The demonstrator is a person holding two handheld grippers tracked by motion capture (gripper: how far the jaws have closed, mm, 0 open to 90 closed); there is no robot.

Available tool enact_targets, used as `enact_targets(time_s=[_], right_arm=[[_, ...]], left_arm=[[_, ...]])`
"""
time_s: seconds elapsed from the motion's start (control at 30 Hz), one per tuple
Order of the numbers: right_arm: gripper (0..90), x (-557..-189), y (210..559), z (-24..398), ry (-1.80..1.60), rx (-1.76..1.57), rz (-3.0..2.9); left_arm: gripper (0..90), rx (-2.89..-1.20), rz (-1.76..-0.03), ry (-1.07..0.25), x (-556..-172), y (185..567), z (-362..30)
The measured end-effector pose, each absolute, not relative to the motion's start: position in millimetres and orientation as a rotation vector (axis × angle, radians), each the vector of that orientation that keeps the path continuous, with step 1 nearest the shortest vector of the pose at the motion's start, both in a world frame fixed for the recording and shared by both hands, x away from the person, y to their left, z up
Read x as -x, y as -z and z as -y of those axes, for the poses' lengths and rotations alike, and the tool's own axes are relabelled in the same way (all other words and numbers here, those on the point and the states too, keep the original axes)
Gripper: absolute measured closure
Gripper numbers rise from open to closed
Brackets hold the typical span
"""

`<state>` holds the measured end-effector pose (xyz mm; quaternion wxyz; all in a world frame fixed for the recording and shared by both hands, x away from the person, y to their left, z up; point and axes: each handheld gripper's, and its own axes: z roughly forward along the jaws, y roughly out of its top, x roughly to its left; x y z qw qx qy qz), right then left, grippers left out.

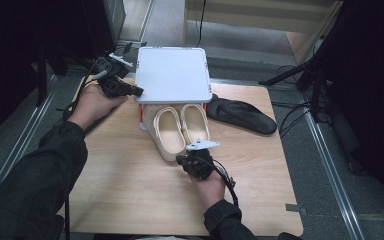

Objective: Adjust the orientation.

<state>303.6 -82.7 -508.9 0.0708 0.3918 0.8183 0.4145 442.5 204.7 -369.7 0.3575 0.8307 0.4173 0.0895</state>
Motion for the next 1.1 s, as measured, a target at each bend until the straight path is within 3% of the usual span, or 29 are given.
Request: enact_targets(time_s=[1.1], right_arm=[[90.0, -338.7, 507.0, 22.3, -1.233, -1.232, -2.426]], left_arm=[[90.0, -2.148, -1.096, -0.233, -442.5, 368.8, -203.5]])
